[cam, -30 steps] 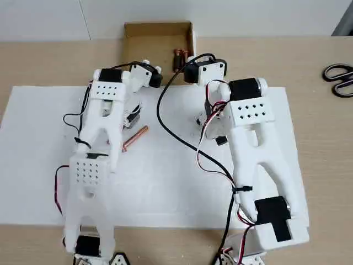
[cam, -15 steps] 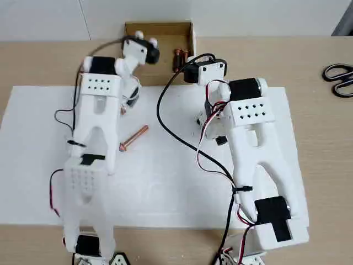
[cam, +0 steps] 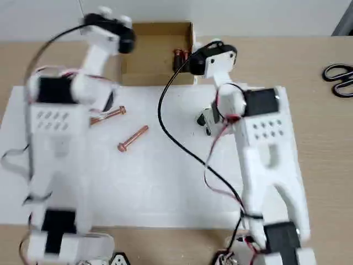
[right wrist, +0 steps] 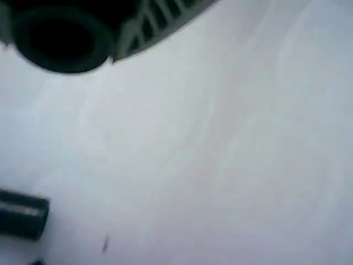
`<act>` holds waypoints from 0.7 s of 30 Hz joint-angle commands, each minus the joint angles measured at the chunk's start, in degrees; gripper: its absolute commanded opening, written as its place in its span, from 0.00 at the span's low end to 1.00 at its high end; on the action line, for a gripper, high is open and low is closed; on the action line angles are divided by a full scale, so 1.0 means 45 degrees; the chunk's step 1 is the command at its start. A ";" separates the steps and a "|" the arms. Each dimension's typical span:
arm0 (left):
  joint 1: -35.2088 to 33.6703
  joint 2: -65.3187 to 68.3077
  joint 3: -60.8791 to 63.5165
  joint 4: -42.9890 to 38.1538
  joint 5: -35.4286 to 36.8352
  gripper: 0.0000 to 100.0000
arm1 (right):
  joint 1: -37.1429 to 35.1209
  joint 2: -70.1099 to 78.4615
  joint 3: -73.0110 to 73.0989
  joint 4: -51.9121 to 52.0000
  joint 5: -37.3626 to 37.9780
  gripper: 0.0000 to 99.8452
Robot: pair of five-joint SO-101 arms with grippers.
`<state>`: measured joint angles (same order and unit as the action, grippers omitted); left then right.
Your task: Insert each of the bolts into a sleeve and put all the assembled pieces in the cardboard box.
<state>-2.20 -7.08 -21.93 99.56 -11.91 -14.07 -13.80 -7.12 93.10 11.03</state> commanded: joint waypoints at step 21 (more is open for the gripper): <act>-0.0430 -0.9143 0.6711 -0.0352 0.1465 0.01 | -0.1201 -1.0520 0.7111 -0.4425 -0.2735 0.00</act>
<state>-6.07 -45.58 7.60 95.43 -5.32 -17.67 -55.65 17.49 78.68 -0.04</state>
